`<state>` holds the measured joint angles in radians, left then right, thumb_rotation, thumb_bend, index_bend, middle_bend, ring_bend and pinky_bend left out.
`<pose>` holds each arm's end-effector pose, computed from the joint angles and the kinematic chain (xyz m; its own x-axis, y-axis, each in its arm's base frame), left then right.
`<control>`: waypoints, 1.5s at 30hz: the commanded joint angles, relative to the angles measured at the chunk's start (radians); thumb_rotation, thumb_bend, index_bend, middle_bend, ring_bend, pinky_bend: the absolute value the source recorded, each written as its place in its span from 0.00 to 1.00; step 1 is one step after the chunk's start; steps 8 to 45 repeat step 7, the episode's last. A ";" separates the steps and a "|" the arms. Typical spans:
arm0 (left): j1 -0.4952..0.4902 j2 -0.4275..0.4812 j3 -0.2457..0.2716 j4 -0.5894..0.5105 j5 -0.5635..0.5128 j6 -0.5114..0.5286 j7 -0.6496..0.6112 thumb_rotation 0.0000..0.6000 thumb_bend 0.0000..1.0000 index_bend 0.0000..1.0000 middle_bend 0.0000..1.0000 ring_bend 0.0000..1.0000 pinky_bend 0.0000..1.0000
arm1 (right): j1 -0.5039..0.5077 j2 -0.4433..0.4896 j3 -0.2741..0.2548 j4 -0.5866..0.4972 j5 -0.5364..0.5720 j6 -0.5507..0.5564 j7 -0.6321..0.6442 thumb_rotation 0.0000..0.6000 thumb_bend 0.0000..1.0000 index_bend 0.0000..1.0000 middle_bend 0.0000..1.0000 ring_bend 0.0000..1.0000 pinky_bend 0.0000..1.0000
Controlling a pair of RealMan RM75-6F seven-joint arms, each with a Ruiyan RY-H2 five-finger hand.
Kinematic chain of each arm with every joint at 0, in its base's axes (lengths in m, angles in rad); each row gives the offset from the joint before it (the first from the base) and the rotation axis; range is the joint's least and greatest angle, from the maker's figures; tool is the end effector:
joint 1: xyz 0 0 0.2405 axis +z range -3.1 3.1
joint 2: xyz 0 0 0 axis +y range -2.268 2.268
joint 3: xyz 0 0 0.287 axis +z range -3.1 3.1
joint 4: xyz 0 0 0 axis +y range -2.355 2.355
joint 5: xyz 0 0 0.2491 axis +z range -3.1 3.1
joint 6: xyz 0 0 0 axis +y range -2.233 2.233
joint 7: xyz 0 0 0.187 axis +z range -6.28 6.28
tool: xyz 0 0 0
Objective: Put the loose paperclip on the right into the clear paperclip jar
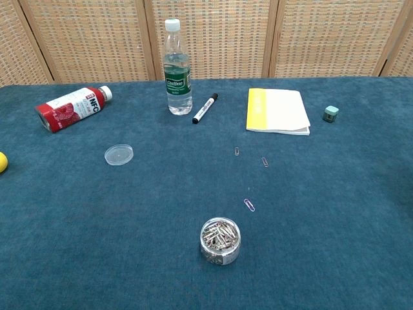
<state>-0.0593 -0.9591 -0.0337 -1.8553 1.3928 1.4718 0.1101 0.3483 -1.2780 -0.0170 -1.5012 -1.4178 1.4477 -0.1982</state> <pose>-0.3365 0.2123 0.1677 0.4100 0.0590 0.9102 0.9040 0.1061 -0.4141 -0.3136 -0.3041 0.0760 0.5348 0.0184 0.8448 -0.8305 -0.1728 0.5295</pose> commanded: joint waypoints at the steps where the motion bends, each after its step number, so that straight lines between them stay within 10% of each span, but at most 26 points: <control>1: 0.000 -0.003 0.005 0.001 0.007 -0.004 0.002 1.00 0.01 0.00 0.00 0.00 0.00 | -0.063 0.026 -0.002 -0.044 -0.014 0.082 0.002 1.00 0.00 0.00 0.00 0.00 0.00; 45: 0.000 -0.009 0.007 0.001 0.011 -0.006 0.014 1.00 0.01 0.00 0.00 0.00 0.00 | -0.099 0.030 0.009 -0.037 -0.039 0.114 0.025 1.00 0.00 0.00 0.00 0.00 0.00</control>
